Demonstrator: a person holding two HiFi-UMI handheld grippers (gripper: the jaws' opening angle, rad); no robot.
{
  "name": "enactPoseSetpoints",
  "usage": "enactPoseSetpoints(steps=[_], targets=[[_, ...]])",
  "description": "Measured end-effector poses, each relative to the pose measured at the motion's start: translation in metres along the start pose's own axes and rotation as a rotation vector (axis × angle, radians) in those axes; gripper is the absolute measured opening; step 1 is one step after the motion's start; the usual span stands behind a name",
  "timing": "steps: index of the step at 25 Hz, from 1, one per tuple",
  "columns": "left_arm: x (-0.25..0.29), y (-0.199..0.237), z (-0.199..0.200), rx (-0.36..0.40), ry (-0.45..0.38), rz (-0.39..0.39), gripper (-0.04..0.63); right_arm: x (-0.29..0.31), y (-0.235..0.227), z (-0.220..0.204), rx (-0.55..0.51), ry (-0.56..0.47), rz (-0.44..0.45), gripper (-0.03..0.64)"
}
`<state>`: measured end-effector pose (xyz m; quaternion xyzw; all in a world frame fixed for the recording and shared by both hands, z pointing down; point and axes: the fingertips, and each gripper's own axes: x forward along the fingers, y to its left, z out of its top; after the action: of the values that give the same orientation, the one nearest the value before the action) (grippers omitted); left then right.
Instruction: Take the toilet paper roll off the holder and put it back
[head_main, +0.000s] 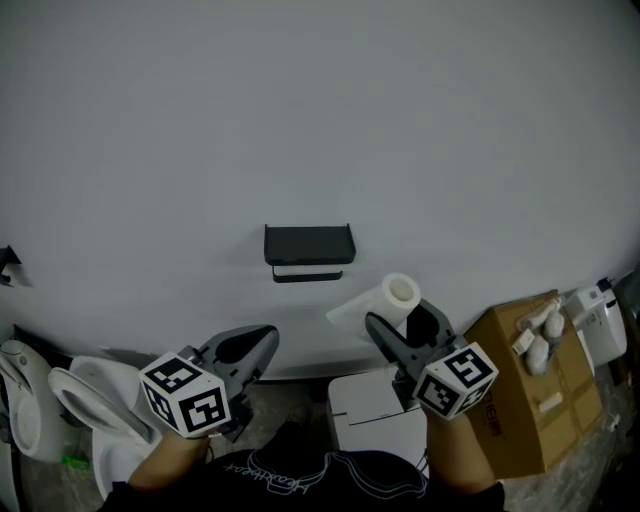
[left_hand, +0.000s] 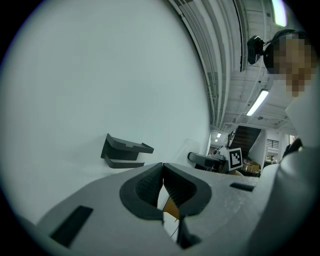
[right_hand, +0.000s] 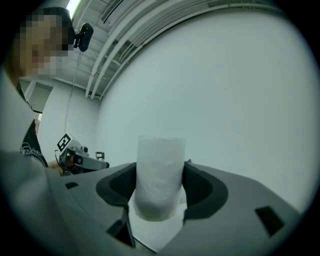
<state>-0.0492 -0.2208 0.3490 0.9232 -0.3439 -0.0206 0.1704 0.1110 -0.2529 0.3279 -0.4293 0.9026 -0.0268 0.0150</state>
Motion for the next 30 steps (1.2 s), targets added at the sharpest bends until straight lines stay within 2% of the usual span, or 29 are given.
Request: enactPoseSetpoints(steps=[14, 25, 30], targets=[[-0.008, 0.000, -0.009, -0.011, 0.002, -0.002, 0.006, -0.009, 0.005, -0.053, 0.079, 0.072, -0.018, 0.279], [-0.012, 0.011, -0.011, 0.025, -0.015, 0.048, 0.006, -0.010, 0.008, -0.072, 0.108, 0.106, -0.027, 0.279], [-0.007, 0.007, -0.009, 0.025, -0.009, 0.036, 0.006, -0.011, 0.006, -0.071, 0.103, 0.111, -0.029, 0.279]])
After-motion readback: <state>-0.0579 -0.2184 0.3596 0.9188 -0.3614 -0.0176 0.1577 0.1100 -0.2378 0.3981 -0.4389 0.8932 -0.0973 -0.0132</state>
